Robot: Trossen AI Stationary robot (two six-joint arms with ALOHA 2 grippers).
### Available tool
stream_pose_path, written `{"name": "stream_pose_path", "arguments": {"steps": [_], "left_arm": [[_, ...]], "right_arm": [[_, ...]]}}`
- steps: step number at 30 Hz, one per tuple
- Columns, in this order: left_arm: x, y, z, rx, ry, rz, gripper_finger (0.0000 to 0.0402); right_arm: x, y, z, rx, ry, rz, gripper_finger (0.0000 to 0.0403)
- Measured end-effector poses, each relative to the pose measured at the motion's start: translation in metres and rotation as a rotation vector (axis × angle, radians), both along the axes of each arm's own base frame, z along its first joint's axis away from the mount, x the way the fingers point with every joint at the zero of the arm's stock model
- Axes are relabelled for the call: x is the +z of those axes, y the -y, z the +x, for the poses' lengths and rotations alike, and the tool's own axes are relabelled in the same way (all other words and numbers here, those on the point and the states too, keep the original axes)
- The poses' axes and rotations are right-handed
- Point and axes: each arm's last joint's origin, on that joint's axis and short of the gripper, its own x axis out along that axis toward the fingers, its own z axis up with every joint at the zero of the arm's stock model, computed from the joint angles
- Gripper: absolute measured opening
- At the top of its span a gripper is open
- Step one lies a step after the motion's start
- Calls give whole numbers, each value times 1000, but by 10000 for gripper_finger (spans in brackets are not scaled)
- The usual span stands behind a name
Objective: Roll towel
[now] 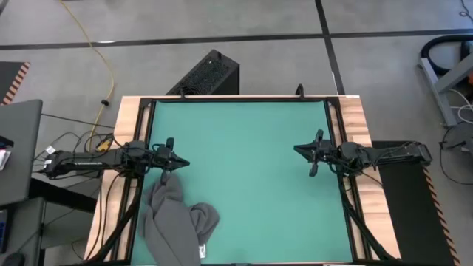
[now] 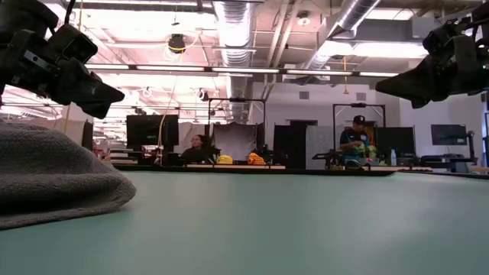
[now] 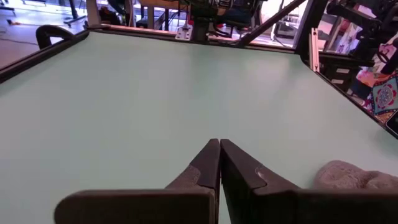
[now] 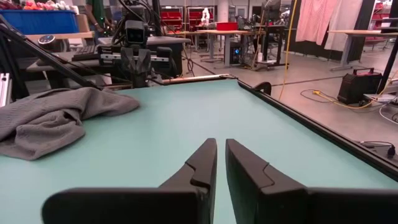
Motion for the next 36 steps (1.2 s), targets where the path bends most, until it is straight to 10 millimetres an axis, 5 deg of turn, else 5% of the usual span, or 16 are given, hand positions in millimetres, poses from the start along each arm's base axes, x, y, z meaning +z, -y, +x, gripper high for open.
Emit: {"name": "stream_pose_path", "arguments": {"steps": [29, 36], "left_arm": [[2, -1, 0, 17, 17, 106, 0], [-1, -2, 0, 86, -7, -69, 0]], "right_arm": [[1, 0, 0, -1, 1, -28, 61], [17, 1, -1, -3, 223, 145, 61]]}}
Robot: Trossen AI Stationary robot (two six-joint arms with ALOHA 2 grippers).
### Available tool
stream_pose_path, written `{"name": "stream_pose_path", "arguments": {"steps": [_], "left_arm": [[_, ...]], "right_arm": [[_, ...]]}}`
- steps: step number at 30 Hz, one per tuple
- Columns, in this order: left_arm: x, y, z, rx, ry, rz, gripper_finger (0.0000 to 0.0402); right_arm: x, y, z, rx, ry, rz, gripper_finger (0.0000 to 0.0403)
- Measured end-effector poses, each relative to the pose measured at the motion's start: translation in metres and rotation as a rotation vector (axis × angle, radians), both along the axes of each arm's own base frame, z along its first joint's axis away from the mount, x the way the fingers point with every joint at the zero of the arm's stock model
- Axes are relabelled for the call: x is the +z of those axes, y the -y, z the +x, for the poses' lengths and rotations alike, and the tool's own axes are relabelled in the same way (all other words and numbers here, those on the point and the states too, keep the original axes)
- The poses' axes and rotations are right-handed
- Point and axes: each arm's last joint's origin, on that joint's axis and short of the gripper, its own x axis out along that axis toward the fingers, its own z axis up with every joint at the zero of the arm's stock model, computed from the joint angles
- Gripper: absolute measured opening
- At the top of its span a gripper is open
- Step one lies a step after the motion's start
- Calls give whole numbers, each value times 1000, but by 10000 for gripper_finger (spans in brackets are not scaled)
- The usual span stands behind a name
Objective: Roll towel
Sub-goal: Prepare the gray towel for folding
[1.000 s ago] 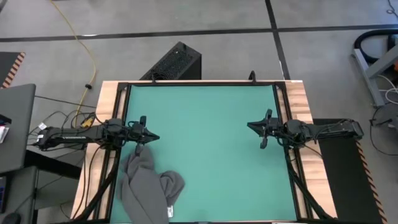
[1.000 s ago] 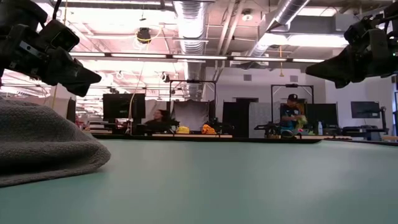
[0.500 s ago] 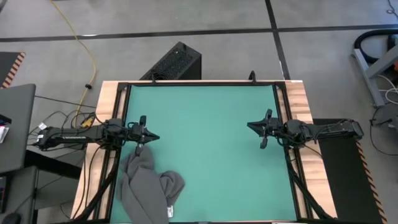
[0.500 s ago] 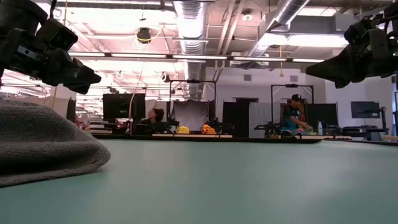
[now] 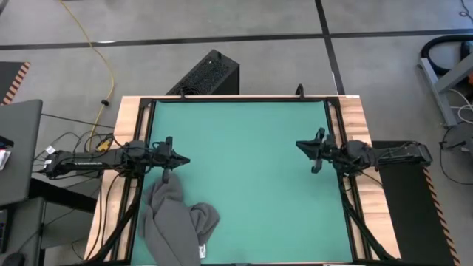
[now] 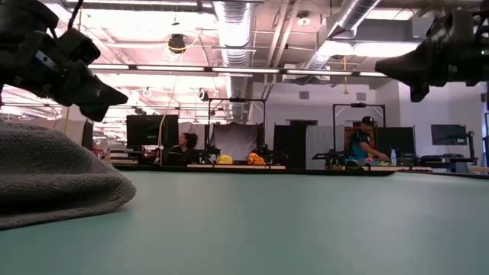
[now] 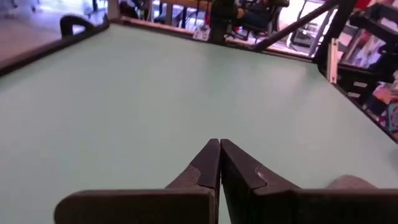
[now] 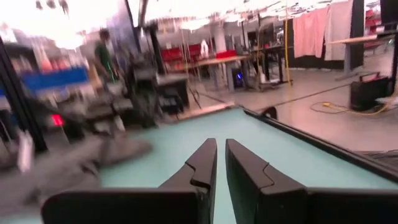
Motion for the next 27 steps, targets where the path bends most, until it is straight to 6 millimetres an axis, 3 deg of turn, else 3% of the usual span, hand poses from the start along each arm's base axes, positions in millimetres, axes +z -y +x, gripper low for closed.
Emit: {"name": "stream_pose_path", "arguments": {"steps": [8, 12, 18, 23, 27], "left_arm": [[7, -1, 1, 58, 71, -110, 0], [23, 7, 0, -178, 98, -92, 5], [68, 24, -6, -441, 222, -162, 46], [93, 34, -11, -479, 266, -189, 83], [89, 42, -5, -448, 125, -183, 105]], "right_arm": [[4, 0, -1, 6, 51, 45, 61], [9, -3, 0, 66, 57, 44, 61], [22, -11, 4, 127, 22, -46, 63], [24, -16, 11, 151, -41, -72, 86], [20, -19, 17, 161, -88, -78, 119]]}}
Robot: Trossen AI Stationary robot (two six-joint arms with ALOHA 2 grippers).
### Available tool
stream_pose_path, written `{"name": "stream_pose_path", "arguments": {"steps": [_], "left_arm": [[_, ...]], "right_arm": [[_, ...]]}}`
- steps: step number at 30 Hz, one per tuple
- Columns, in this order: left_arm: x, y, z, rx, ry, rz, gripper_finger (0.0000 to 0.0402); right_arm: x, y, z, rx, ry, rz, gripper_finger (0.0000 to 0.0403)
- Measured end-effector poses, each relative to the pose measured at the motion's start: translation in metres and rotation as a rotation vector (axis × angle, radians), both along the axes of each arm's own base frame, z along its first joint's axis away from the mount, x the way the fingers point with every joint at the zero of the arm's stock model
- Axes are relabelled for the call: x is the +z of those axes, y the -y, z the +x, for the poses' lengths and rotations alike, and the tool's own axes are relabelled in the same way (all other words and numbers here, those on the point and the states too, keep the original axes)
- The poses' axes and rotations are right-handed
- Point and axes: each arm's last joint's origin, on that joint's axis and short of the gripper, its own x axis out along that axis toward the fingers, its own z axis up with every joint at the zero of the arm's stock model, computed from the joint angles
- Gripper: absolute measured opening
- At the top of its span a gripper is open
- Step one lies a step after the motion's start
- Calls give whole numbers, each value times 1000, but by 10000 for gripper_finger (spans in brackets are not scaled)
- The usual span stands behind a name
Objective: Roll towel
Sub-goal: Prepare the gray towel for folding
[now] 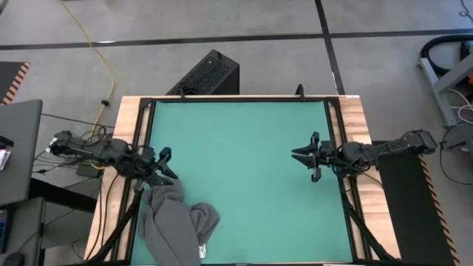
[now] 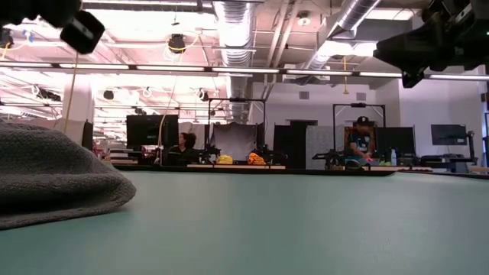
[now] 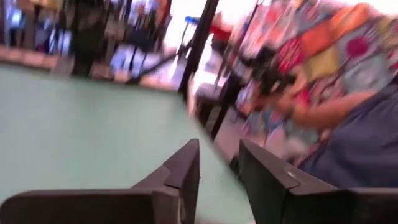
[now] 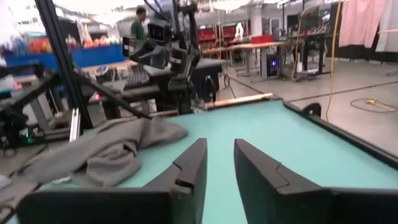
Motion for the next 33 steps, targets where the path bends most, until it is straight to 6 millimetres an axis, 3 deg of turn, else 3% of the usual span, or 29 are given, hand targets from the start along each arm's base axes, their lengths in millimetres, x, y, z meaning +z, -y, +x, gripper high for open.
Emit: {"name": "stream_pose_path", "arguments": {"steps": [4, 9, 13, 20, 27, 33], "left_arm": [[-17, 12, 10, -10, -216, 83, 122], [-32, 35, 24, -153, -480, 66, 136], [-23, 54, 29, -271, -702, 132, 137], [1, 71, 20, -215, -1141, 359, 137], [-2, 85, 8, -173, -1143, 332, 137], [-16, 82, -11, -123, -1218, 257, 137]], "right_arm": [[0, -1, 4, 1, 6, 7, 152], [-1, -2, 7, 0, -9, 5, 182], [-3, -2, 8, 0, -22, 2, 194], [-4, -2, 9, 0, -31, 1, 196], [-5, -3, 10, 20, -43, -10, 196], [-5, -3, 10, 20, -45, -11, 196]]}}
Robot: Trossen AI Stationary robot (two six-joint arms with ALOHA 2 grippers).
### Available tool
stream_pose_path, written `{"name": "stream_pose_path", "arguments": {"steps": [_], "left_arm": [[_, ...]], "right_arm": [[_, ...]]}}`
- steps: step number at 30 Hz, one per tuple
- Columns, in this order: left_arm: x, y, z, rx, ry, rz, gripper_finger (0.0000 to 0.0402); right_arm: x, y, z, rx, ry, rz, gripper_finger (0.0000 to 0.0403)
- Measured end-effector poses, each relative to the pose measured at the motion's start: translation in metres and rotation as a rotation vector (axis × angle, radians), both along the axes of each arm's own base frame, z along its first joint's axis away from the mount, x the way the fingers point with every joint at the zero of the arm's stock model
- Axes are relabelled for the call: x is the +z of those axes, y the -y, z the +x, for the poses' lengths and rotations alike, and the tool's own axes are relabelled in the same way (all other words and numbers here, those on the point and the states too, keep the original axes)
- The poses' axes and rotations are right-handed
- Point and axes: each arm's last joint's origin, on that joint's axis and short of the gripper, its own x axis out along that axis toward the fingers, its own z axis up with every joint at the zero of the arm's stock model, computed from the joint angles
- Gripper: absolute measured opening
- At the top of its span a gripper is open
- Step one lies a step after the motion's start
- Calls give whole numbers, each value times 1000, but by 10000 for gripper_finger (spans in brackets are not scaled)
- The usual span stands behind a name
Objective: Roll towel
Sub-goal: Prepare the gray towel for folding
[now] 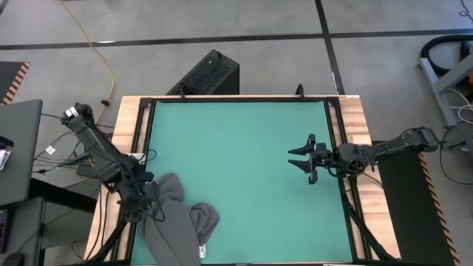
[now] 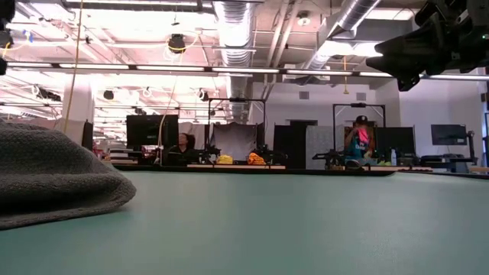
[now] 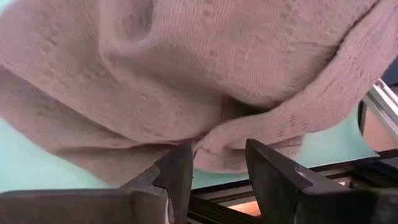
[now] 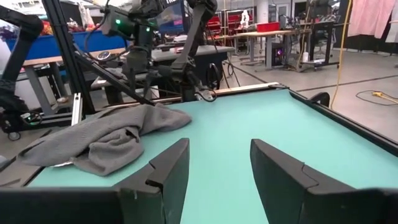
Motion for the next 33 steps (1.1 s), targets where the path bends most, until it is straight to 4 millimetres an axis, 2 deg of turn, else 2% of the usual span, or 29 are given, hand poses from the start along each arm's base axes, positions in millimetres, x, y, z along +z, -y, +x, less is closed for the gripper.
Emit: {"name": "stream_pose_path", "arguments": {"steps": [9, 23, 27, 33], "left_arm": [[-20, -13, -18, 239, -37, -45, 137], [-44, -8, -32, 139, -40, -19, 137], [-46, -6, -33, 137, -41, -29, 137], [-40, 3, -28, 130, 23, -133, 137]], "right_arm": [[0, 0, 0, 1, -2, 0, 196], [-2, 0, 0, 2, -19, -3, 195], [-2, 0, 0, 2, -20, -3, 195], [-2, 0, 0, 2, -22, -4, 195]]}}
